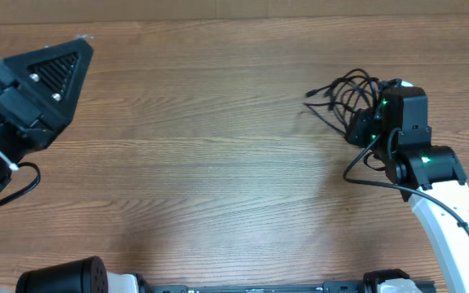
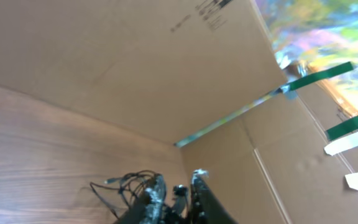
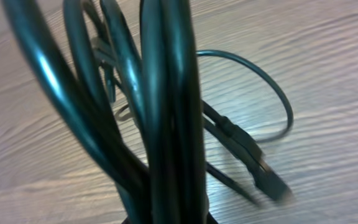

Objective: Untangle cables

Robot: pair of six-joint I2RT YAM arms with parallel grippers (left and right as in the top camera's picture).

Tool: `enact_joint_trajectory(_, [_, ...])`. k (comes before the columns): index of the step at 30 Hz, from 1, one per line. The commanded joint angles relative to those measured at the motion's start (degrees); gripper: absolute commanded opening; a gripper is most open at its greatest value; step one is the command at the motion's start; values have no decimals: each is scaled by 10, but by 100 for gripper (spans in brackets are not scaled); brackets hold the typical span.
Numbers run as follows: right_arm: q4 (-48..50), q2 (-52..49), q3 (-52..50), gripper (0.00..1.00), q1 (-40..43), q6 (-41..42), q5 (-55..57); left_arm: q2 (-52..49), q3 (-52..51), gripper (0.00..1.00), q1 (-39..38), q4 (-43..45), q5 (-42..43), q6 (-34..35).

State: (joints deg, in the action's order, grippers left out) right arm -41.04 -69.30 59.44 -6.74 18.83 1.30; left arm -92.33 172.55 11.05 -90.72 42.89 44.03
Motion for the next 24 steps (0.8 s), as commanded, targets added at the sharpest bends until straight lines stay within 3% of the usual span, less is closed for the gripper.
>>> enact_joint_trajectory(1, [12,2,2,4,2,-48,-70,-12,-3,23,6,-14,7,-68])
enact_joint_trajectory(4, [25,3,5,4,2,-103,-163,-12,-3,33,6,-41,6,-124])
enact_joint_trajectory(6, [37,6,13,4,2,-121,-231,-13,-3,49,6,-52,6,-165])
enact_joint_trajectory(8, [51,11,26,4,2,-120,-288,-14,-4,54,6,-61,7,-221])
enact_joint_trajectory(12, [82,26,65,4,0,-93,-388,-17,-15,61,5,-61,68,-285])
enact_joint_trajectory(17, [82,49,121,4,0,-43,-410,-17,-37,70,5,-61,160,-390])
enact_joint_trajectory(24, [83,68,193,4,0,36,-432,-17,-93,78,-20,-61,165,-424])
